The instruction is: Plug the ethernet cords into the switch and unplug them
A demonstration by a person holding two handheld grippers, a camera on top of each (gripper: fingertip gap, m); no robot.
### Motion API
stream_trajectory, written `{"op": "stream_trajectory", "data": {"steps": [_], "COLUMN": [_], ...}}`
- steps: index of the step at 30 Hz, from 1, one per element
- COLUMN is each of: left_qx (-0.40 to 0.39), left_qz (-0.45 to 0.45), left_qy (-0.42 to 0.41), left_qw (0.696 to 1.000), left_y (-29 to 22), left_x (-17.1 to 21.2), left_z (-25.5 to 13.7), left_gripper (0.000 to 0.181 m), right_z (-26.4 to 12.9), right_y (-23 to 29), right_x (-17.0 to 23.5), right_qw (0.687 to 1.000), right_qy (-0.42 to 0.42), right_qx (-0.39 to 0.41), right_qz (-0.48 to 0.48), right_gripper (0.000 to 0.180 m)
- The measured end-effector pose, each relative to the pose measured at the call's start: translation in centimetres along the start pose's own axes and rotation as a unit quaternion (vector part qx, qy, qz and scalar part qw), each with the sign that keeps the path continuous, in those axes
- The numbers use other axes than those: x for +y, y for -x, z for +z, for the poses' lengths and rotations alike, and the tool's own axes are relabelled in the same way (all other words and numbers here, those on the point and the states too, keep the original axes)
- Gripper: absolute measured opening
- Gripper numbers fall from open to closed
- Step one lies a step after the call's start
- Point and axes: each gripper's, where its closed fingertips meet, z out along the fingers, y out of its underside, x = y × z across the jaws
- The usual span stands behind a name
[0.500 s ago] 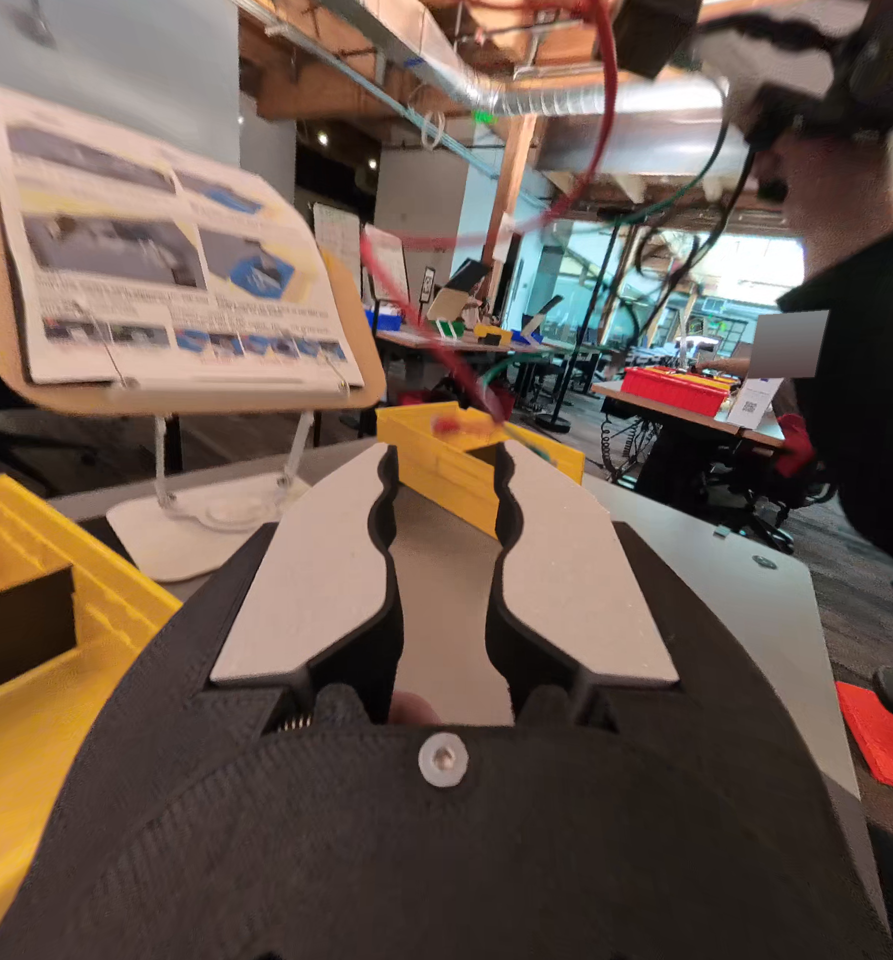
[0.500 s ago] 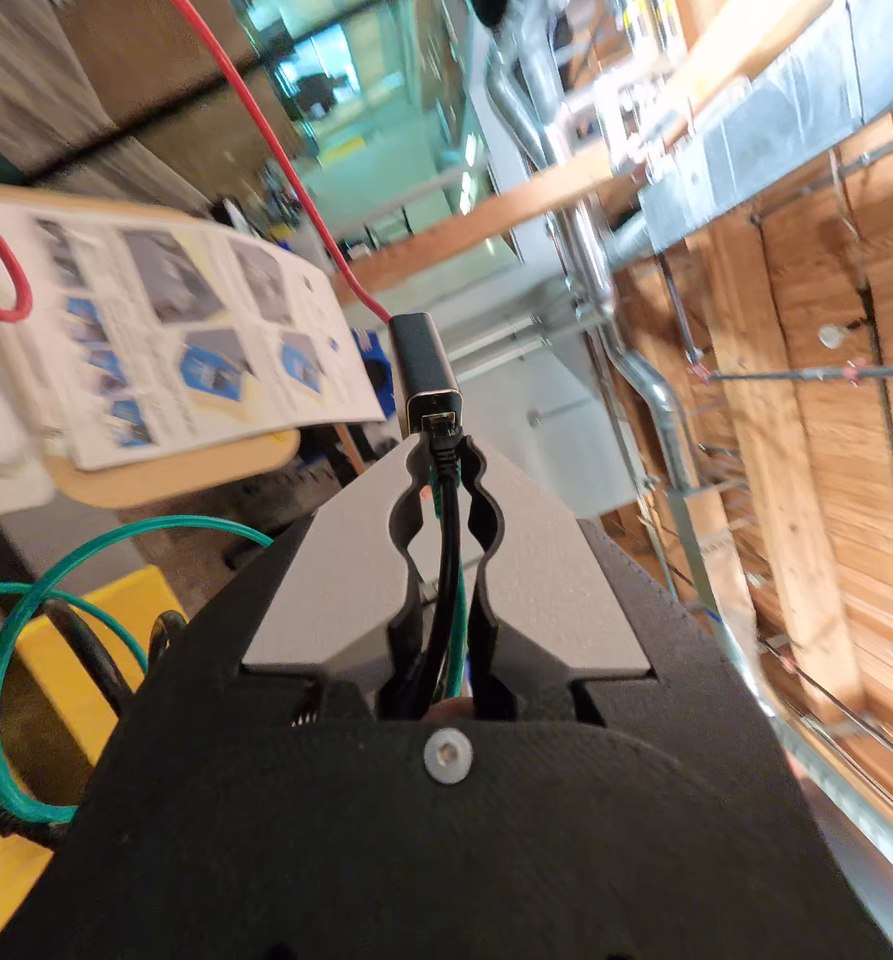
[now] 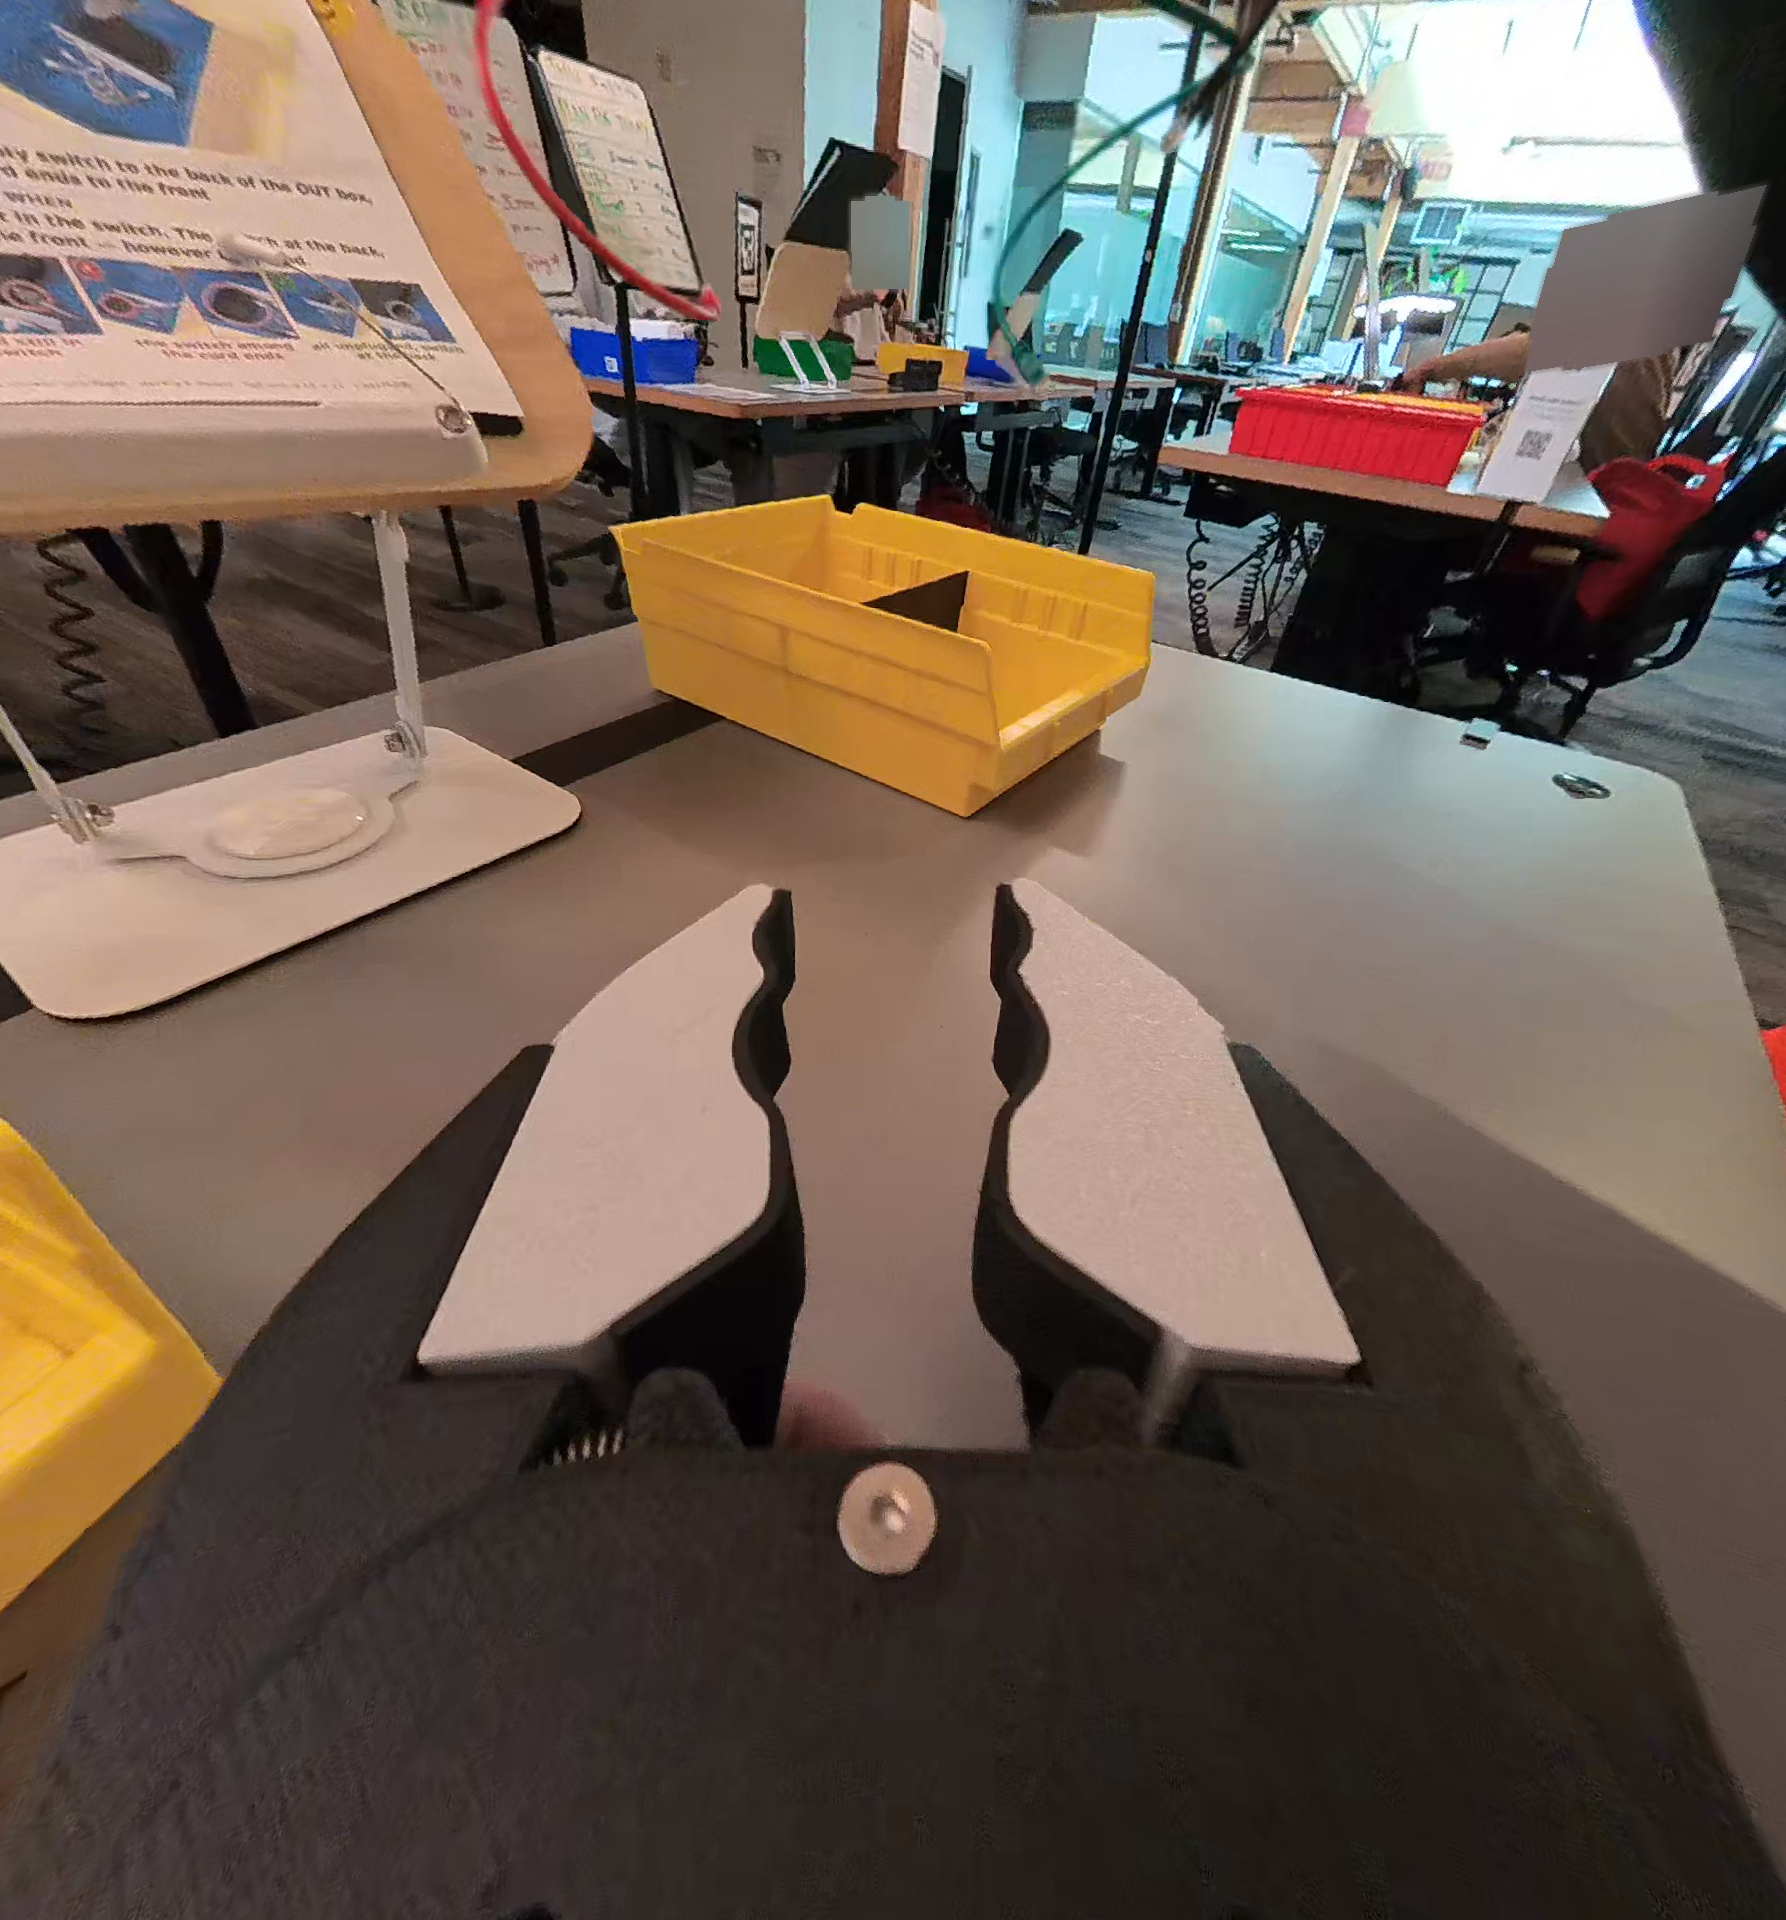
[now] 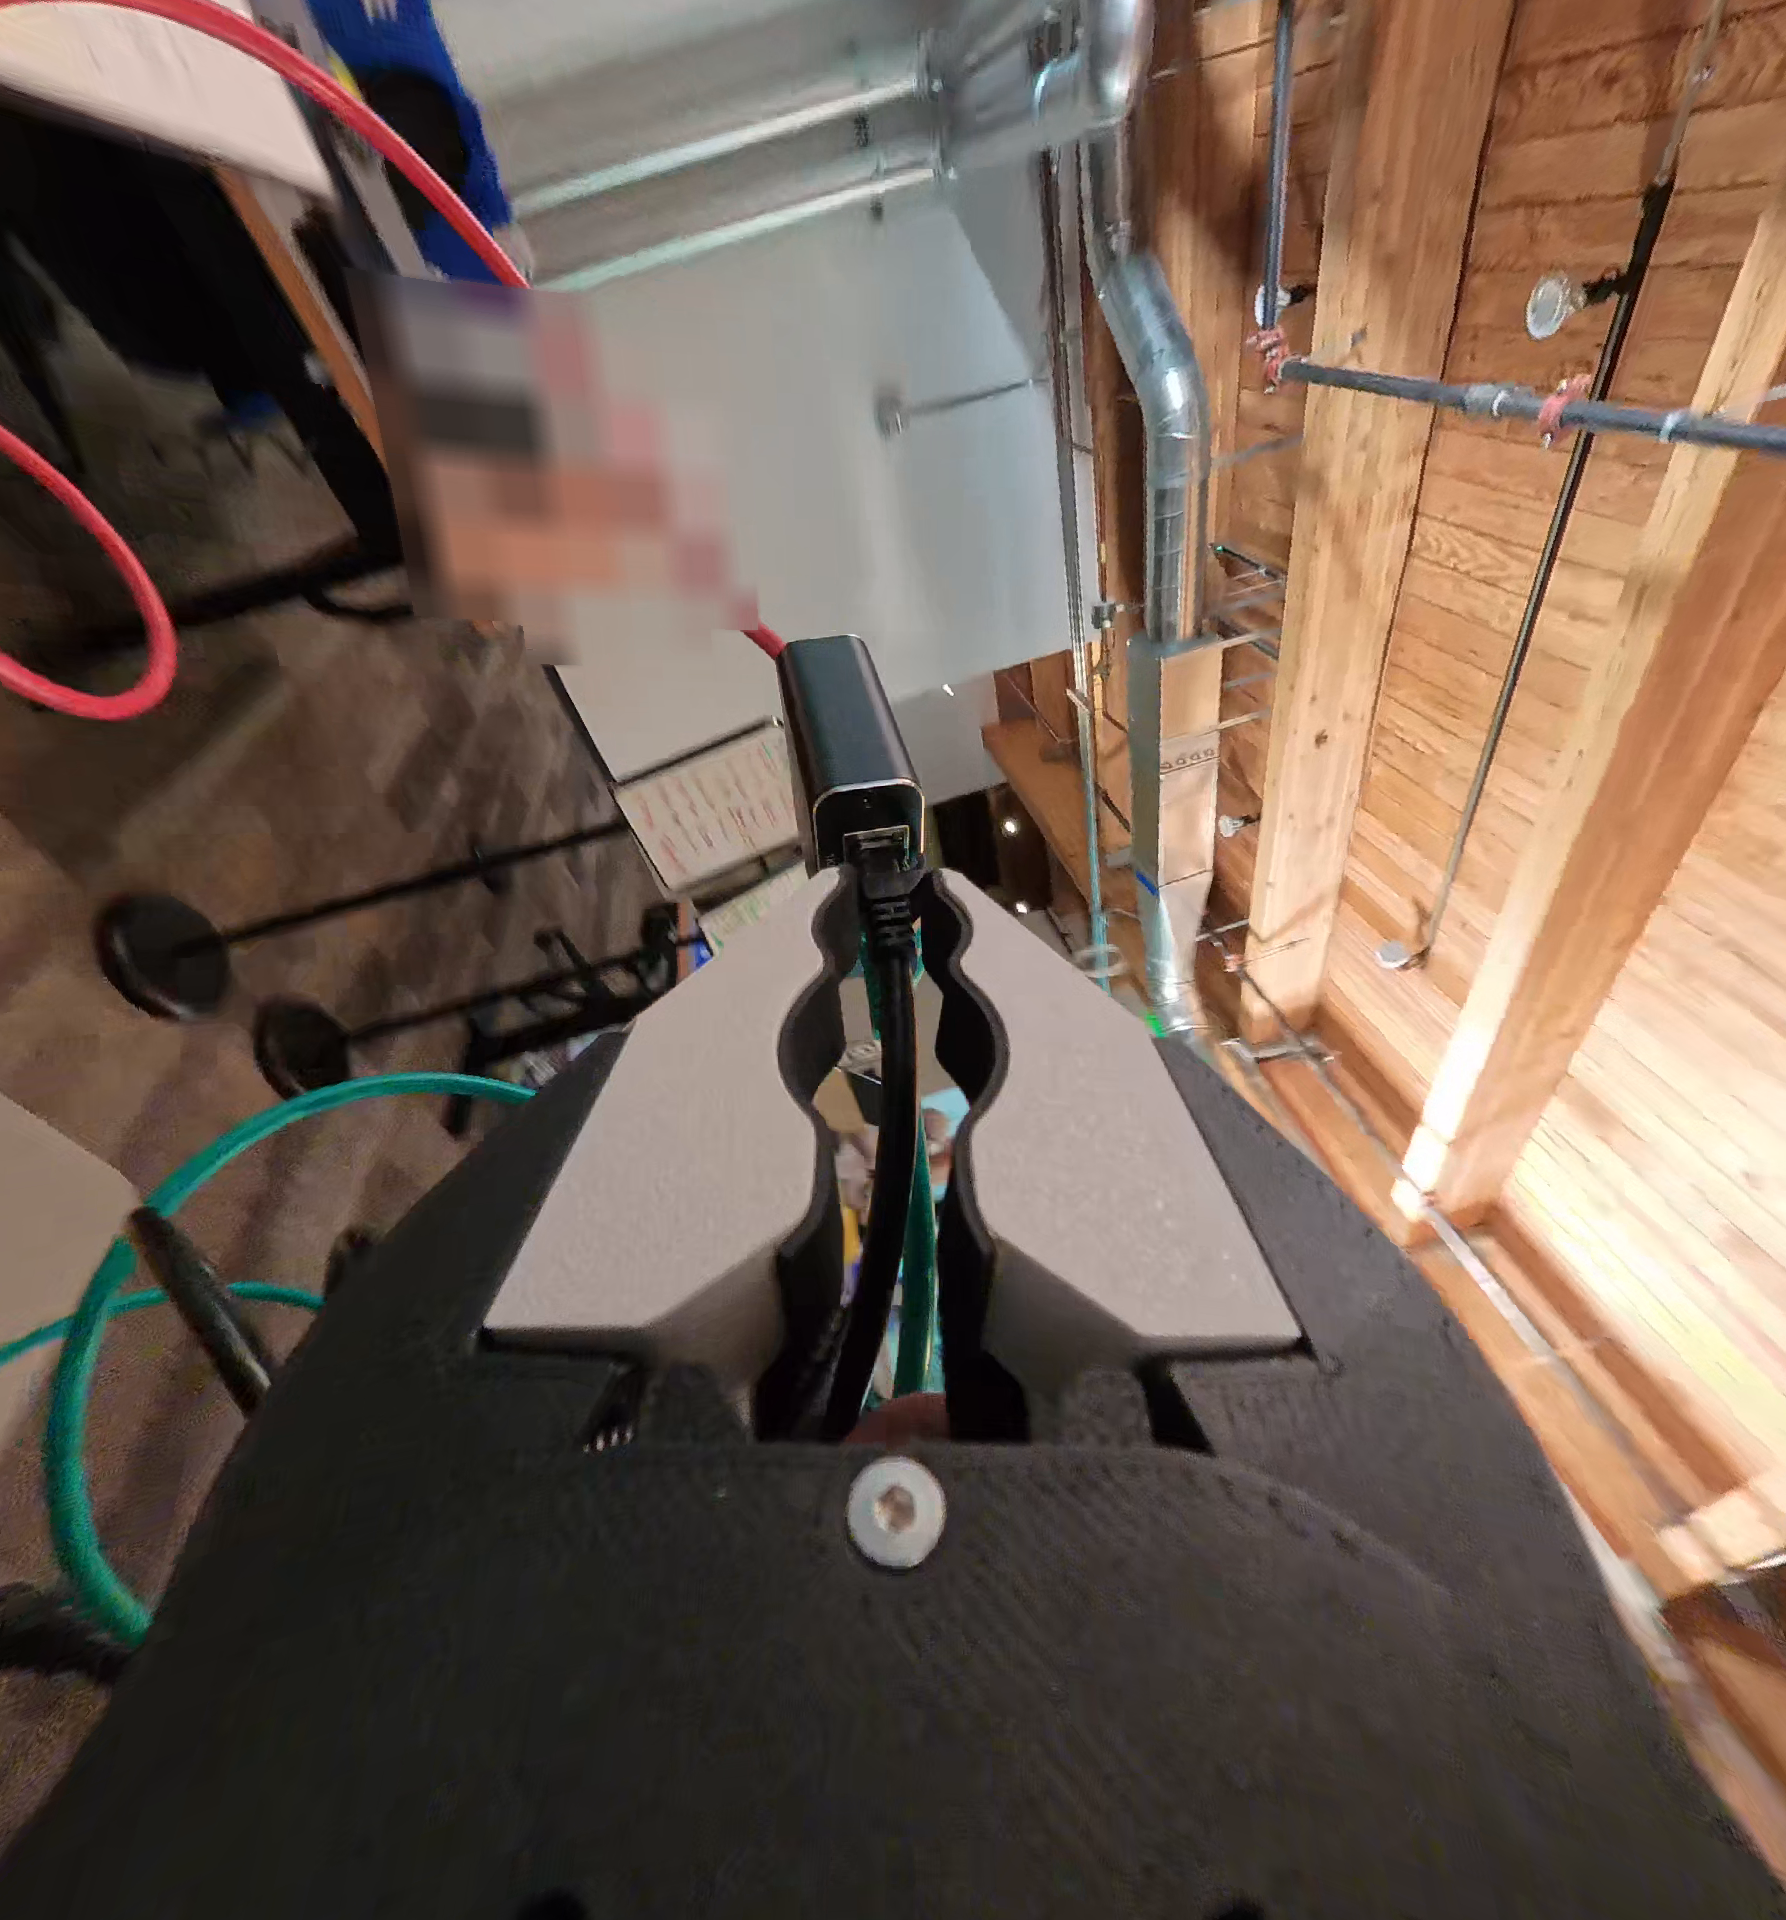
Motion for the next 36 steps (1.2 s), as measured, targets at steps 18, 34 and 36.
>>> {"op": "stream_trajectory", "data": {"steps": [18,34,36], "left_qx": [-0.003,-0.004,-0.005], "left_qz": [-0.024,-0.038,-0.042], "left_qy": [0.023,0.033,0.032], "left_qw": [0.999,0.999,0.999], "left_y": [1.3,1.7,1.8], "left_x": [2.0,3.2,3.3], "left_z": [0.3,0.4,0.5], "left_gripper": [0.036,0.037,0.037], "right_z": [6.8,6.8,6.5], "right_y": [6.1,13.4,12.7], "right_x": [4.5,10.2,11.1], "right_qw": [0.990,0.928,0.909], "right_qy": [0.066,0.037,0.023], "right_qx": [-0.104,-0.105,-0.091], "right_qz": [0.072,0.357,0.406], "right_gripper": [0.010,0.009,0.009]}}
